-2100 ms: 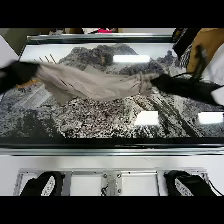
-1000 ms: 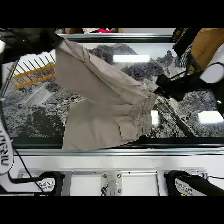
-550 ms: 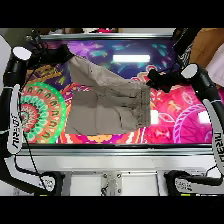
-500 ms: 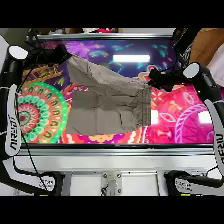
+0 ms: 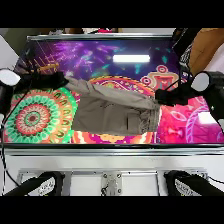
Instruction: Fold the clothes and pants, and hang the long-sleeved shirts on hangers.
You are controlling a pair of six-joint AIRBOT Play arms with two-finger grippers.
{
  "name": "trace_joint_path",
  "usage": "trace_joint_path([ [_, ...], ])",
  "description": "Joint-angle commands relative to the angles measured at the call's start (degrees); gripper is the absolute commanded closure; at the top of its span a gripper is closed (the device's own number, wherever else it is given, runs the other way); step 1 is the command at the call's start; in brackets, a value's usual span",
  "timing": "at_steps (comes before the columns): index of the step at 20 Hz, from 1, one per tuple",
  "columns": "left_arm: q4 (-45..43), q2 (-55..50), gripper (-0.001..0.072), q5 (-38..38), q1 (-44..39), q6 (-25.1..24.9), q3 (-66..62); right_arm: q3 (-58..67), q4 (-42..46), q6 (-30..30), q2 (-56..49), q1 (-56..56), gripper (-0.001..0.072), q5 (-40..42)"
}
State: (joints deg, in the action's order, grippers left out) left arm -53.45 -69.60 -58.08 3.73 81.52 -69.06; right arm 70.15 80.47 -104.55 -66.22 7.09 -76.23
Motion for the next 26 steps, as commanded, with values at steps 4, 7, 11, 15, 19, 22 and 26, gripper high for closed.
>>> trace_joint_path([
  [4,-1.0,12.3,0.0697,0.2,0.0,-1.2,24.0,-15.1,2.0,0.0,7.7,1.6,0.0693,-8.4],
  [7,-1.0,13.6,0.0697,2.9,0.0,-2.3,31.1,-20.5,1.9,0.0,8.2,1.9,0.0693,-8.5],
  [11,-0.5,13.5,0.0696,8.9,-0.1,-2.7,37.6,-26.7,1.4,-0.2,8.2,3.8,0.0691,-4.5],
  [15,-0.5,13.5,0.0695,8.8,0.0,-2.8,40.1,-28.5,-2.0,-0.9,8.2,5.0,0.0669,-1.0],
  [19,-0.6,13.6,0.0159,4.5,0.0,-2.7,34.9,-27.6,-5.7,-0.8,11.4,4.7,0.0128,1.6],
  [22,-1.0,15.3,0.0159,0.2,0.0,-2.7,28.0,-25.6,-5.7,2.1,17.3,-0.2,0.0125,-1.0],
  [26,0.8,20.1,0.016,-0.3,0.0,-2.5,24.2,-28.8,-8.0,11.1,21.5,-19.4,0.0105,-3.6],
])
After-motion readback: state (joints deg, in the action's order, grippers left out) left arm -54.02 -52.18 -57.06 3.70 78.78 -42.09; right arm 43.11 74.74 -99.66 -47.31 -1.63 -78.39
